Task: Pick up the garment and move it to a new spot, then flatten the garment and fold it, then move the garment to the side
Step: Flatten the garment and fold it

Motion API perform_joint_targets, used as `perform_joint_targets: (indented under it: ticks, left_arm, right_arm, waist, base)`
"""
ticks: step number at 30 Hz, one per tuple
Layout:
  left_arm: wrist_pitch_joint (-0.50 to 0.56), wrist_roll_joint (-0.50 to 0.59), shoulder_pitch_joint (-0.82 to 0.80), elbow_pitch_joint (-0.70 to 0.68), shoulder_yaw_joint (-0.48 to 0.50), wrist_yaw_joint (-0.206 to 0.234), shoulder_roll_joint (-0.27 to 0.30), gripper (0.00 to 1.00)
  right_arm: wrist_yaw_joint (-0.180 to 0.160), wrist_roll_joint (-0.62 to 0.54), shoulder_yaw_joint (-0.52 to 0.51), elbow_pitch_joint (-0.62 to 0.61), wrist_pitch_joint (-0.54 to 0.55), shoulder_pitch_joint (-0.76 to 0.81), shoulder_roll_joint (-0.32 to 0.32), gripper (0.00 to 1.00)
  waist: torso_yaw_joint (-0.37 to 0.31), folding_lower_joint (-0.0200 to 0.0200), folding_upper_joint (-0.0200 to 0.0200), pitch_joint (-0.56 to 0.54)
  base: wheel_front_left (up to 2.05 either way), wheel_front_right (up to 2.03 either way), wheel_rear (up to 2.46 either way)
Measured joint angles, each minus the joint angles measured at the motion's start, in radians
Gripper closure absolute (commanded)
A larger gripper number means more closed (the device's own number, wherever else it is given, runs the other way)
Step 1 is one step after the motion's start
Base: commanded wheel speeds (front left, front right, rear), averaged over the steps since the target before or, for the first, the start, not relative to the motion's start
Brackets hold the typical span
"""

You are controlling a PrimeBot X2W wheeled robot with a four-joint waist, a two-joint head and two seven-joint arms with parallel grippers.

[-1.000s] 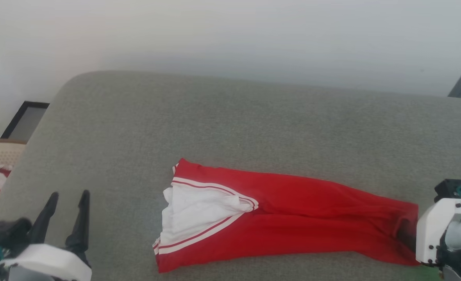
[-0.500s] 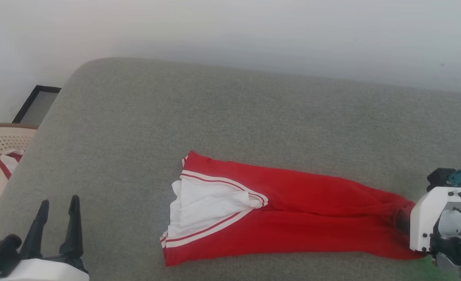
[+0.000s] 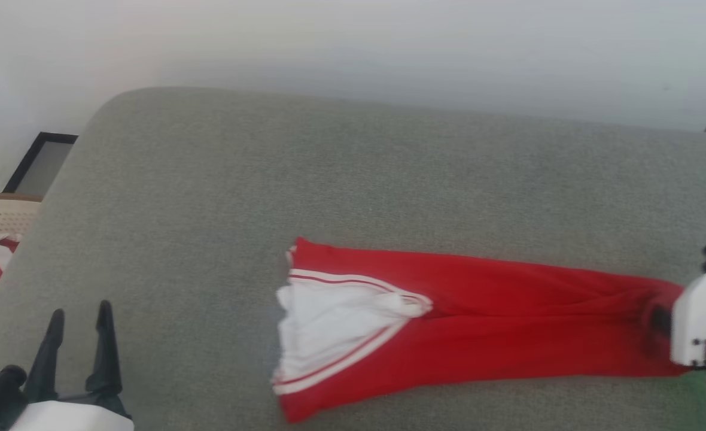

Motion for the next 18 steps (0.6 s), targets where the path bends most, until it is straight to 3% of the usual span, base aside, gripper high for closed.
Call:
perform_joint_targets:
  ticks: [12,18]
  left_arm:
    - [0.0,-0.016,-0.021,-0.014,-0.035,-0.001,0.019,0.0]
    - [0.0,-0.021,-0.024,-0.013,-0.034,-0.001,0.028,0.0]
  right_arm:
    - [0.0,-0.11,-0.052,0.152,-0.044,-0.083,-0.119,1.0]
    - [0.0,-0.16,-0.054,0.197,-0.066,-0.126,-0.12,1.0]
  waist:
    - [-0.044,0.0,0.0,0.017]
    - [-0.07,0.0,0.0,0.018]
  base:
    - [0.0,0.0,0.0]
    - [0.0,0.0,0.0]
